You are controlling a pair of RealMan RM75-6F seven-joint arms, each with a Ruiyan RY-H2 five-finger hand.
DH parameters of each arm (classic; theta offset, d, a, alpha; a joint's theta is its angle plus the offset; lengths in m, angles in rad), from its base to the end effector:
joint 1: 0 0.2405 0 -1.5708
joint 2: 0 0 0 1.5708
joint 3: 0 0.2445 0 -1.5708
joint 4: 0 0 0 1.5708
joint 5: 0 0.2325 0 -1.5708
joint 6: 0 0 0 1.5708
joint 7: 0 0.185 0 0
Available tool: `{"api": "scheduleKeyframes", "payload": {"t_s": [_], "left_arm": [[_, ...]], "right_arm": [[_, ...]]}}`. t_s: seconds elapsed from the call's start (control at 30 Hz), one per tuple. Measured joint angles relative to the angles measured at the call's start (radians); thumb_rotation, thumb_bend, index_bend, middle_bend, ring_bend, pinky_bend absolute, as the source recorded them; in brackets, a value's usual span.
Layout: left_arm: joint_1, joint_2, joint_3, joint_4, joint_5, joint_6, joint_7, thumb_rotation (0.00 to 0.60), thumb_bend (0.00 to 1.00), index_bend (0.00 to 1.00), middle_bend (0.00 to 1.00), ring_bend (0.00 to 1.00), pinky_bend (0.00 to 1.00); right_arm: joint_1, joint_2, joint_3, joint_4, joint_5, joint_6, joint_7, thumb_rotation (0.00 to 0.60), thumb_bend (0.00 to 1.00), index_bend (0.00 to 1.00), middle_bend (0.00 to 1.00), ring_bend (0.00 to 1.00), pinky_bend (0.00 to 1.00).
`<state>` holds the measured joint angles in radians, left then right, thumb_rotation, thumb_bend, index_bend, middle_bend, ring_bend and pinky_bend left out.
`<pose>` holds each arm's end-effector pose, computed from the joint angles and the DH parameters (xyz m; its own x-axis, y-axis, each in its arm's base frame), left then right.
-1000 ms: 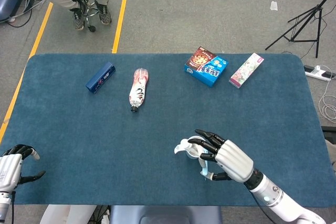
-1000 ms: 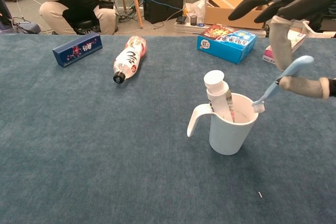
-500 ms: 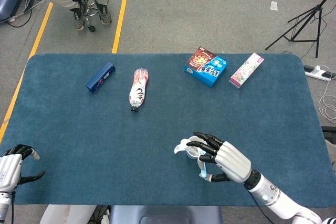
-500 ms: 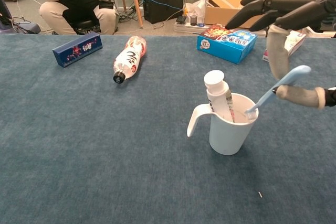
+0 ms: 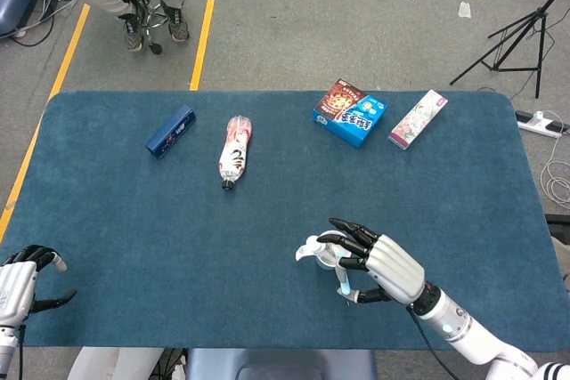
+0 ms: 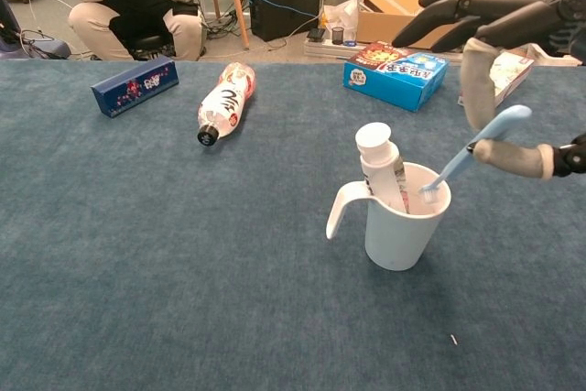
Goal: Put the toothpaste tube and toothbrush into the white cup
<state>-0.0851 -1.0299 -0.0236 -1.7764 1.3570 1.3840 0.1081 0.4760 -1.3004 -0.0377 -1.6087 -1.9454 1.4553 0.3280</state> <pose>-0.3148 0.2115 0.1307 0.4003 0.1469 0.9045 0.9017 0.1128 -0.4173 -0.1308 -0.2490 0.0373 0.0822 -0.2437 0.9664 -0.7054 -0.6992 -0.1163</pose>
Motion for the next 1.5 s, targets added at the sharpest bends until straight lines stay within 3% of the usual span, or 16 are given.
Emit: {"api": "scheduleKeyframes", "payload": {"t_s": [0.77, 1.13, 1.5], "left_arm": [[-0.002, -0.002, 0.001, 0.002, -0.002, -0.005, 0.004, 0.600, 0.00, 0.51, 0.38, 0.24, 0.29], [-0.004, -0.005, 0.003, 0.004, -0.004, -0.010, 0.010, 0.600, 0.00, 0.51, 0.38, 0.24, 0.28], [-0.005, -0.006, 0.002, 0.006, -0.008, -0.013, 0.011, 0.600, 0.00, 0.51, 0.38, 0.24, 0.29]], "right_arm": [[0.004, -0.045, -0.008, 0.102, 0.072, -0.017, 0.044, 0.600, 0.35, 0.70, 0.24, 0.00, 0.19], [0.001, -0.040, -0.007, 0.119, 0.093, -0.015, 0.048, 0.600, 0.30, 0.70, 0.24, 0.00, 0.19], [-0.002, -0.040, -0.007, 0.136, 0.109, -0.014, 0.060, 0.600, 0.28, 0.60, 0.24, 0.00, 0.19]]}}
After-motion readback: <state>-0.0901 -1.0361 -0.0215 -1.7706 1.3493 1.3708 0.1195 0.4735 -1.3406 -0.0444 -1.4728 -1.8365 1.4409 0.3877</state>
